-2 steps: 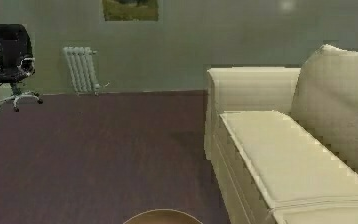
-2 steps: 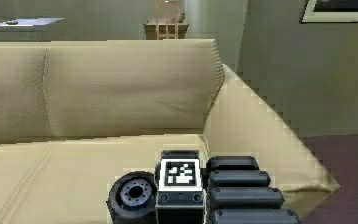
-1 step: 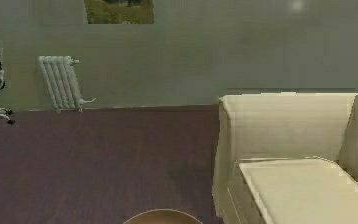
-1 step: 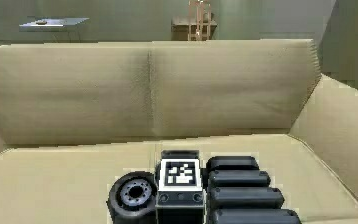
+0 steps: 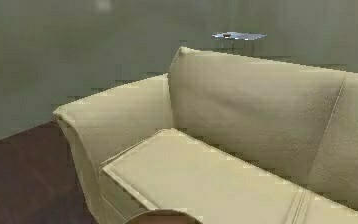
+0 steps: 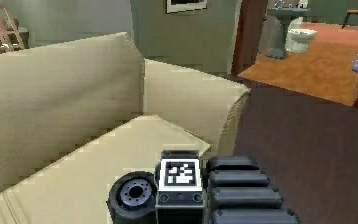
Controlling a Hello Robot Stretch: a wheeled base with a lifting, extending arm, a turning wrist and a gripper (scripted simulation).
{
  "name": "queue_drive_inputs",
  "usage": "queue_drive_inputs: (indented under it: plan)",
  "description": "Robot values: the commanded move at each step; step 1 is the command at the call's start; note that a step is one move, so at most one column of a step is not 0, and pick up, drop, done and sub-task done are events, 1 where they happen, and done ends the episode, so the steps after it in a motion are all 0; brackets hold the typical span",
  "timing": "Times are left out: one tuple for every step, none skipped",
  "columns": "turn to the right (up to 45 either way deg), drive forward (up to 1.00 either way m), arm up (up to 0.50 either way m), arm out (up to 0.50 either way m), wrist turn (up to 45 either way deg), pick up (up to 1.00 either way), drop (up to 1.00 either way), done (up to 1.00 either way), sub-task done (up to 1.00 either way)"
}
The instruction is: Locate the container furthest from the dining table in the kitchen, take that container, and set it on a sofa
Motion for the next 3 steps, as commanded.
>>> queue_drive_inputs:
  plan:
    - [36.0,0.00,0.00,0.00,0.0,0.00,0.00,0.00,0.00]
    - [-45.0,0.00,0.00,0.00,0.0,0.00,0.00,0.00,0.00]
    - [-24.0,0.00,0.00,0.00,0.0,0.00,0.00,0.00,0.00]
